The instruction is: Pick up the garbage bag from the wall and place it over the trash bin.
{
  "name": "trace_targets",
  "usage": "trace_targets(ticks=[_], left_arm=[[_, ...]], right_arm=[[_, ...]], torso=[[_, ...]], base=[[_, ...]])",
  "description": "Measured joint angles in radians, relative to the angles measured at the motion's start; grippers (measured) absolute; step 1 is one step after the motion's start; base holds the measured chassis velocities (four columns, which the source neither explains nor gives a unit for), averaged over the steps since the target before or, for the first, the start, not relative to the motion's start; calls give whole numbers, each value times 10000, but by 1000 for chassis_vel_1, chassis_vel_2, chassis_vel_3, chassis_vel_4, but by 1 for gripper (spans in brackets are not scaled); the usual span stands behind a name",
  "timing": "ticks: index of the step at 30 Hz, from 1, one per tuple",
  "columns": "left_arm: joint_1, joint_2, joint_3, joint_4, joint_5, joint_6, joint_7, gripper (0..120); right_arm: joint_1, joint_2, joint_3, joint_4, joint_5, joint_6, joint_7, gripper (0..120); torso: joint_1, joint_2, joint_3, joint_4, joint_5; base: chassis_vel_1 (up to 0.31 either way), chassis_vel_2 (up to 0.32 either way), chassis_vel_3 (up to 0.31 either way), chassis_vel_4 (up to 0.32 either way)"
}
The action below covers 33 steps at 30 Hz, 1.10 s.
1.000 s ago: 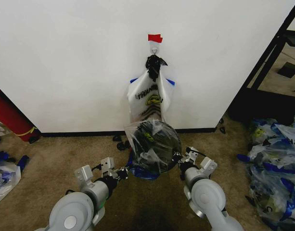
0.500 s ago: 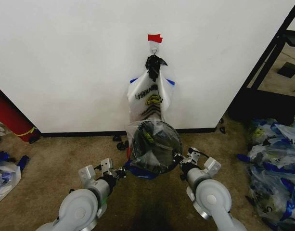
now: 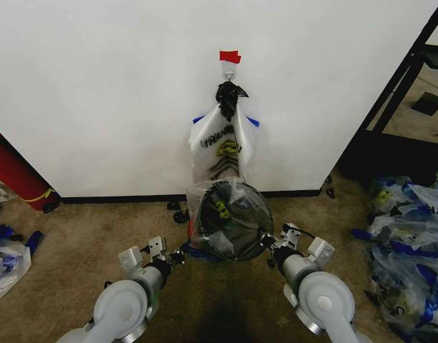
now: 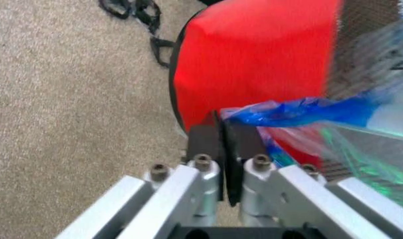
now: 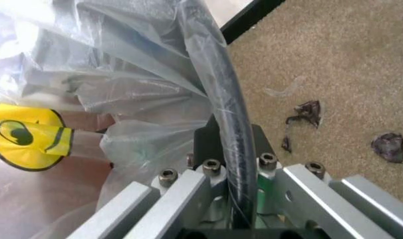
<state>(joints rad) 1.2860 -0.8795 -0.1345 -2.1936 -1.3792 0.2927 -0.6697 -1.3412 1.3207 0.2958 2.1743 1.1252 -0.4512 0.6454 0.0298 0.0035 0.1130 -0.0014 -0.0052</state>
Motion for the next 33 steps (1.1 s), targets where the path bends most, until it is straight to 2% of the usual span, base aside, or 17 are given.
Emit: trace_targets(ticks=[1,2,7,8,13,15,20,22,25,27,33], left_arm=[[21,40,-32,-101,48,67,2,10],[21,40,-32,-101,48,67,2,10],[134,308,-251,-526,165,256,1,31],[134,308,-251,-526,165,256,1,31],[294,503,-402,-685,284,349,-58,52],[332,529,-423,-755,304,387,-128,55],[548,740,-509,-1282,361,452,-290,79],[594,781,-541,-1368,361,453,-305,82],[757,877,-666,-1609,337,485,-352,94],[831,895,-682,-1669,338,627,-440,99],[939,954,-725,-1809,330,1332,-355,100]], right_arm=[[28,23,-8,-71,-51,18,-8,0],[28,23,-8,-71,-51,18,-8,0],[140,80,7,-341,-184,112,-59,0],[140,80,7,-341,-184,112,-59,0],[239,144,-9,-427,-184,150,-92,0],[254,156,-16,-440,-184,153,-96,0],[279,168,77,-539,-198,183,-119,0],[293,166,91,-565,-198,187,-131,0],[329,164,111,-617,-203,206,-147,0],[341,160,110,-622,-209,210,-154,0],[346,135,111,-620,-215,210,-169,0]], torso=[[0,0,0,1,0],[0,0,0,1,0],[0,0,0,0,1],[0,0,0,0,1],[0,0,0,1,-1],[0,0,0,1,-1],[0,0,0,-1,0],[0,0,0,1,0],[0,0,0,1,0],[0,0,0,1,1],[0,0,0,1,-1]], base=[[0,0,0,0],[0,0,0,0],[0,0,0,0],[0,0,0,0],[0,0,0,0],[0,0,0,0],[0,0,0,0],[0,0,0,0],[0,0,0,0],[0,0,0,0],[0,0,0,0]])
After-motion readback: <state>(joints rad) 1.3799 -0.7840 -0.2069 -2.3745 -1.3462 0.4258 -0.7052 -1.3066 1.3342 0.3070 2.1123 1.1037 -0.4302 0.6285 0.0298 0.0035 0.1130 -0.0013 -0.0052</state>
